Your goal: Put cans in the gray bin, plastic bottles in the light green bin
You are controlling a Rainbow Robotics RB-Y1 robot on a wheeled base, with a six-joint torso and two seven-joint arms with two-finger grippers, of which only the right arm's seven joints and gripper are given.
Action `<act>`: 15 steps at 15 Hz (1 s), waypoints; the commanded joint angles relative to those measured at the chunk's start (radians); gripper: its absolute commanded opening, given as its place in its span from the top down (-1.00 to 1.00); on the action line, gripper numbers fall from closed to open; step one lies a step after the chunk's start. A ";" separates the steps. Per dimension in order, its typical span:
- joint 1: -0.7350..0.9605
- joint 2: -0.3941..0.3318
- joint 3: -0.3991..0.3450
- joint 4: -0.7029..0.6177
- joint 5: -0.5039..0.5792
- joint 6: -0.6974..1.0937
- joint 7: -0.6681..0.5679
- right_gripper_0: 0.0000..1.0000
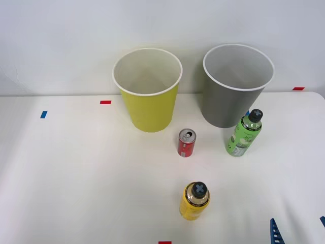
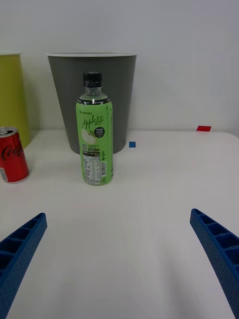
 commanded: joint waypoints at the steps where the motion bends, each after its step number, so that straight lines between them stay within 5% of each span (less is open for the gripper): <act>1: 0.000 0.000 0.000 0.000 0.000 0.000 0.000 -1.00; 15: 0.000 0.000 0.000 0.000 0.000 0.000 0.000 -1.00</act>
